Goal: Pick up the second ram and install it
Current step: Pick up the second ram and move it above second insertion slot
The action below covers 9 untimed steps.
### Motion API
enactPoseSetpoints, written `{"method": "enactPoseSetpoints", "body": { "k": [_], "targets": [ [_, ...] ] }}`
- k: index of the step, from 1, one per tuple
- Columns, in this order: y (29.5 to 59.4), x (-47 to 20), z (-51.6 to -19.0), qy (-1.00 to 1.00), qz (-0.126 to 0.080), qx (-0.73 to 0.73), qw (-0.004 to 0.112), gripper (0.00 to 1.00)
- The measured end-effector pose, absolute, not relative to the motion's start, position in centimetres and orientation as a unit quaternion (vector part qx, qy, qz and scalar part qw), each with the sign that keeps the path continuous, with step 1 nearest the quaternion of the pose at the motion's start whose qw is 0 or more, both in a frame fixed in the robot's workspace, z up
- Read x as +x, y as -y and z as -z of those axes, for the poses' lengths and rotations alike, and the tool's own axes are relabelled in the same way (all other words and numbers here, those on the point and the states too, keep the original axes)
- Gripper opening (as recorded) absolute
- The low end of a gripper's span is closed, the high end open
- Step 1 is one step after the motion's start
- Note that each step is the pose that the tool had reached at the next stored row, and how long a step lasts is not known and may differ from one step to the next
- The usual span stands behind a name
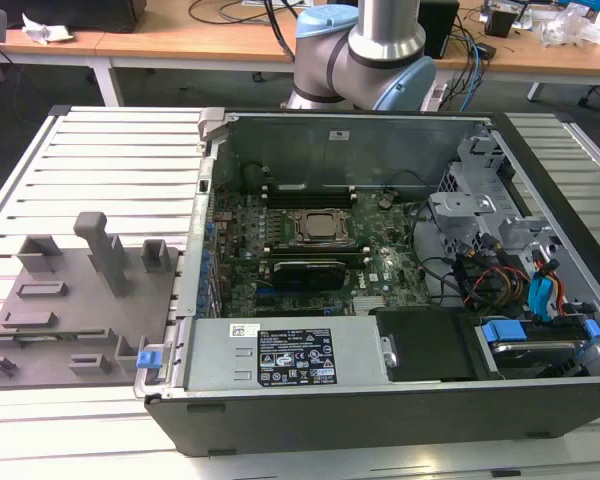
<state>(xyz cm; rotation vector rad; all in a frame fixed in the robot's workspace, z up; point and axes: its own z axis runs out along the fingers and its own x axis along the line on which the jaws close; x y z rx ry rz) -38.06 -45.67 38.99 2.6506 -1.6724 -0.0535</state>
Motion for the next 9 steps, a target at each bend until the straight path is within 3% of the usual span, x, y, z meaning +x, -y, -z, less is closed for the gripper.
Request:
{"method": "enactPoseSetpoints", "body": {
  "k": [9],
  "targets": [
    [45.67,-38.06,-38.87,0.635,0.017,0.773,0.001,0.11]
  ]
}}
